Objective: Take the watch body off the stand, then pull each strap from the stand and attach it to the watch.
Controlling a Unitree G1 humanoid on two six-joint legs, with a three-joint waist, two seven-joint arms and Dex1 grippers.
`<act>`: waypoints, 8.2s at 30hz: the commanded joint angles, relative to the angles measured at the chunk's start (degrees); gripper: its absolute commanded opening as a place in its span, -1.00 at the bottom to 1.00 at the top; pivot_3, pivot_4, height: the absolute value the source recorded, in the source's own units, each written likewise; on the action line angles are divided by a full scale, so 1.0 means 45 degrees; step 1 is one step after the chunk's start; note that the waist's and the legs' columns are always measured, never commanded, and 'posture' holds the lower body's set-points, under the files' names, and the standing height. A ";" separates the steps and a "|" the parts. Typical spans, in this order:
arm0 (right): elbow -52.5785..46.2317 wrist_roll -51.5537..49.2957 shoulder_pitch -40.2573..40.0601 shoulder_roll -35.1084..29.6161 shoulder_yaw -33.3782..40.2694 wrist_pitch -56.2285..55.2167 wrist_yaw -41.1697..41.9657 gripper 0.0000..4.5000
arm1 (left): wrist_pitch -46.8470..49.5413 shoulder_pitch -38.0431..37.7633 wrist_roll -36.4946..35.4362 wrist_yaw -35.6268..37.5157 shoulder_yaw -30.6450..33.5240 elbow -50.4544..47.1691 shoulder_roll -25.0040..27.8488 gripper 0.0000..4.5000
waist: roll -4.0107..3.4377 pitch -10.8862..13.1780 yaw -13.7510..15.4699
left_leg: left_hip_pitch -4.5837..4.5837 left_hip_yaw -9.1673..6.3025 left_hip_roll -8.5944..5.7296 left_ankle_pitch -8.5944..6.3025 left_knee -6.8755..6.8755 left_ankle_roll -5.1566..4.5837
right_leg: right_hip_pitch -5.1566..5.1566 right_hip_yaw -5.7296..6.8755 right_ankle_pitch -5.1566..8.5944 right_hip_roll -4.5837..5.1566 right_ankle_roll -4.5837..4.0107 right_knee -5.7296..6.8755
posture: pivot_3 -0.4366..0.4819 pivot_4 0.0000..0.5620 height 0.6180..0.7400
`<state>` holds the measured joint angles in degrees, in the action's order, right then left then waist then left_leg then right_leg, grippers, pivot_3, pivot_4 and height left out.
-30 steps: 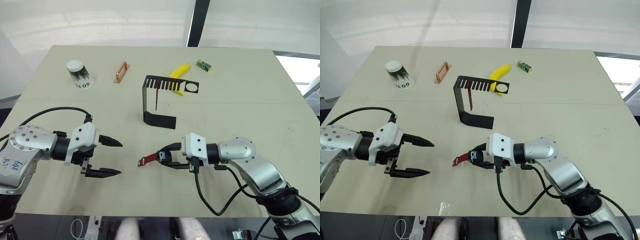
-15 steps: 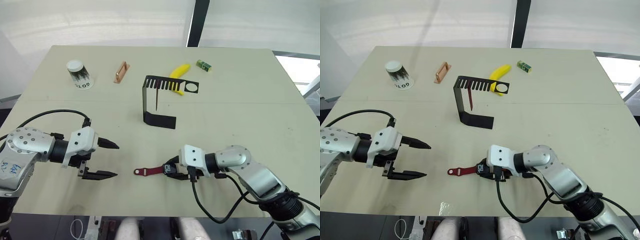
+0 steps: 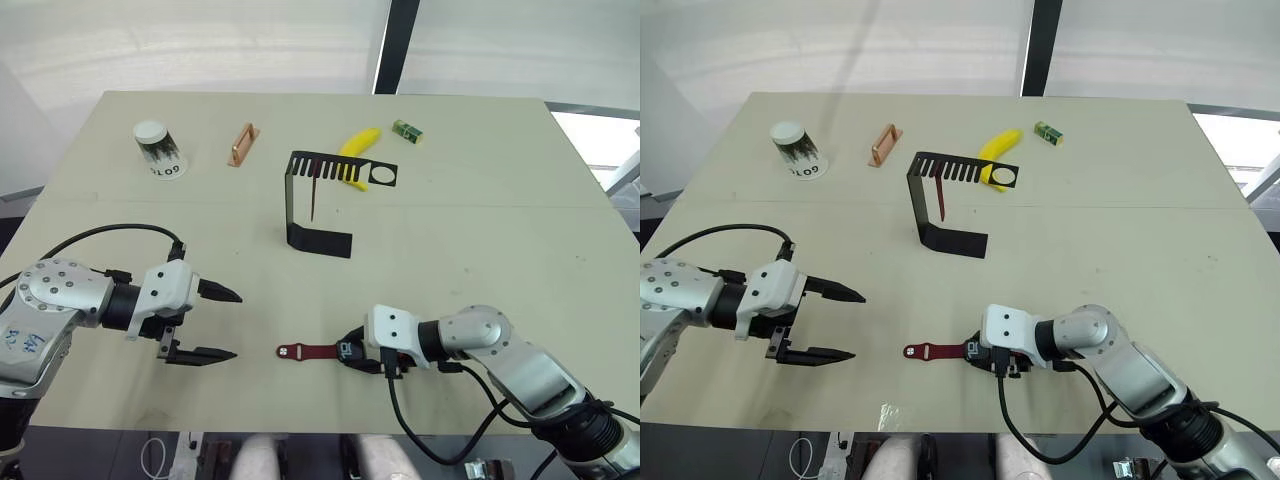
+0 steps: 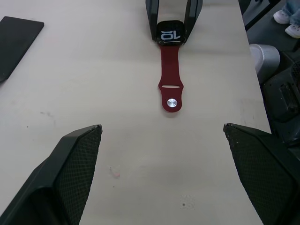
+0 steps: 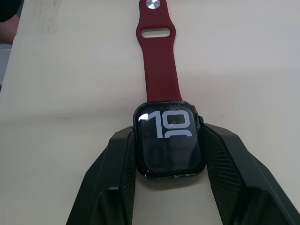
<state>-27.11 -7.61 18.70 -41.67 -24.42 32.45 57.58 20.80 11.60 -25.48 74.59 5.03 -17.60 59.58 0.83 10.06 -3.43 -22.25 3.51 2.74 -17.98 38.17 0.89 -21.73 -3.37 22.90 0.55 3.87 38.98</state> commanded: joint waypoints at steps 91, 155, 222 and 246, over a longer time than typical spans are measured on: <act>1.2344 0.0915 0.5323 0.7016 0.3542 -0.2197 -0.6046 -0.98 | 0.3875 0.1551 0.2801 -1.5232 -0.2374 -0.3430 -0.9532 1.00 | 0.0023 -0.0024 -0.0197 | 0.0045 0.0001 0.0001 0.0006 0.0073 0.0013 | 0.0039 -0.0003 0.0000 -0.0004 0.0000 0.0097 | -0.05 -0.47 1.00; 1.1980 0.1264 0.4926 0.6664 0.3437 -0.1808 -0.5997 -1.00 | -0.0659 0.5348 0.6180 -1.6145 -0.2798 0.3369 -1.2472 -0.99 | 0.0033 -0.0032 -0.0031 | 0.0046 0.0007 0.0007 0.0008 0.0082 0.0017 | 0.0038 0.0001 0.0000 0.0003 0.0001 0.0097 | -0.05 -0.47 1.00; 0.1443 -1.3171 0.3287 0.4812 0.6636 0.4746 -0.6063 0.43 | 0.6399 0.6094 -0.4040 -0.4055 -0.2040 0.1651 -0.7883 -1.00 | 0.0024 -0.0013 0.0045 | -0.0005 -0.0025 0.0002 0.0013 -0.0010 0.0023 | 0.0037 0.0009 -0.0001 -0.0002 0.0002 -0.0062 | -0.05 -0.47 1.00; 0.1107 -1.2562 0.2907 0.5163 0.6402 0.3921 -0.6165 0.43 | 0.6602 0.6080 -0.4337 -0.4382 -0.1668 0.1573 -0.8032 -1.00 | 0.0023 -0.0013 0.0037 | -0.0005 -0.0025 0.0003 0.0013 -0.0011 0.0023 | 0.0037 0.0009 -0.0001 -0.0003 0.0002 -0.0062 | -0.05 -0.47 1.00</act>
<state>-19.79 -64.03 31.95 -18.93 4.60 51.33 30.14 50.68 38.00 -43.52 54.84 -3.44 -9.62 23.45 0.94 10.00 -3.26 -22.27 3.39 2.76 -17.92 38.12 1.00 -21.57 -3.33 22.89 0.54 3.87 38.70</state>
